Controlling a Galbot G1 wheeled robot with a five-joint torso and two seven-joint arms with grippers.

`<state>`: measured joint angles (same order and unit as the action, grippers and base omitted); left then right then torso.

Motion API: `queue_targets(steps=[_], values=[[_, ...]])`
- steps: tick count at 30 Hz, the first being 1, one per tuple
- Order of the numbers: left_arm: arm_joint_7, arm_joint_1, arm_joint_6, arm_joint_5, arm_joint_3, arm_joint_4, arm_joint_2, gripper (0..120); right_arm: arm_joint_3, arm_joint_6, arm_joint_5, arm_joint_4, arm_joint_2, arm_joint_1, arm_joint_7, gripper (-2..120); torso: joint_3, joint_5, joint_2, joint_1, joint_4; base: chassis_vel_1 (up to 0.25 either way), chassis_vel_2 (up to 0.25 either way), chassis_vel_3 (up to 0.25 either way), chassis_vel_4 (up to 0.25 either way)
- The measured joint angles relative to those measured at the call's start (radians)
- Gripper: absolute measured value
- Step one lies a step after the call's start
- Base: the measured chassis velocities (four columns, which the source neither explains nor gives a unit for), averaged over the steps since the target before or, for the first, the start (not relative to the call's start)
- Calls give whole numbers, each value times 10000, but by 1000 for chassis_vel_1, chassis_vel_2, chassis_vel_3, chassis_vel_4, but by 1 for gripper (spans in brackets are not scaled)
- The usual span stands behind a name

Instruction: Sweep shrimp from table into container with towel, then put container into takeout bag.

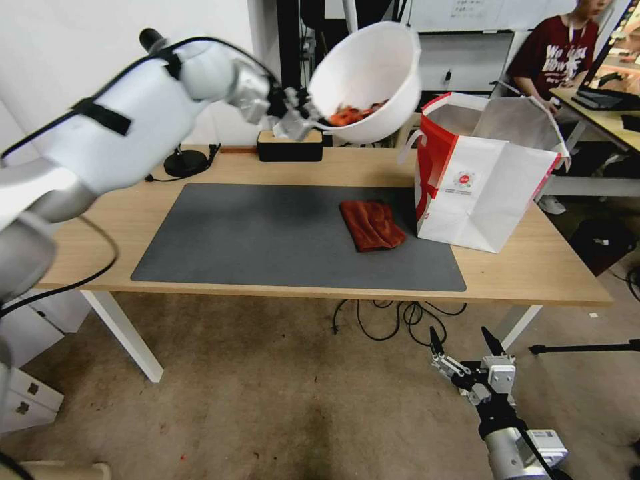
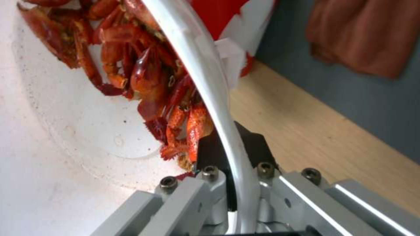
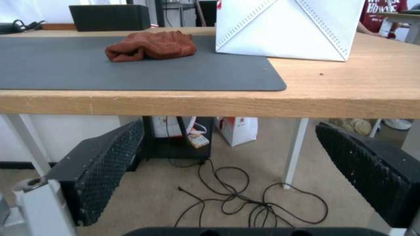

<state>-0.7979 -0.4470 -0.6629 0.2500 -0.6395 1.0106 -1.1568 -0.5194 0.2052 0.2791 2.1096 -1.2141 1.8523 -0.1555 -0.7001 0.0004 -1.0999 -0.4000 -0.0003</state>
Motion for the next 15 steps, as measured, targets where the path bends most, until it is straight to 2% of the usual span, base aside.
queue_targets(steps=[3, 4, 8, 9, 12, 13, 15], values=[[38, -272, -208, 167, 151, -1200, -867, 0, -11, 26, -25, -24, -9, 18, 17, 100, 1, -3, 0, 0, 4, 0, 0, 0, 0], [38, -272, -208, 167, 151, -1200, -867, 0, -11, 26, -25, -24, -9, 18, 17, 100, 1, -3, 0, 0, 4, 0, 0, 0, 0], [49, -703, -465, 387, 387, -2980, -2005, 0, -47, 81, -62, -31, -37, 92, 37, 100, 1, -3, 0, -1, 5, 0, 0, 0, 0], [49, -703, -465, 387, 387, -2980, -2005, 0, -47, 81, -62, -31, -37, 92, 37, 100, 1, -3, 0, -1, 5, 0, 0, 0, 0], [93, -1041, -596, 761, 448, -4211, -3019, 0, -106, 135, -70, -31, -41, 159, 54, 100, 1, -2, 0, 0, 1, 0, 0, 0, 0], [93, -1041, -596, 761, 448, -4211, -3019, 0, -106, 135, -70, -31, -41, 159, 54, 100, 1, -2, 0, 0, 1, 0, 0, 0, 0], [173, -1163, -459, 913, 424, -4562, -3415, 0, -124, 166, -70, -31, -45, 188, 59, 100, 1, 2, 0, 1, -4, 0, 0, 0, 0]])
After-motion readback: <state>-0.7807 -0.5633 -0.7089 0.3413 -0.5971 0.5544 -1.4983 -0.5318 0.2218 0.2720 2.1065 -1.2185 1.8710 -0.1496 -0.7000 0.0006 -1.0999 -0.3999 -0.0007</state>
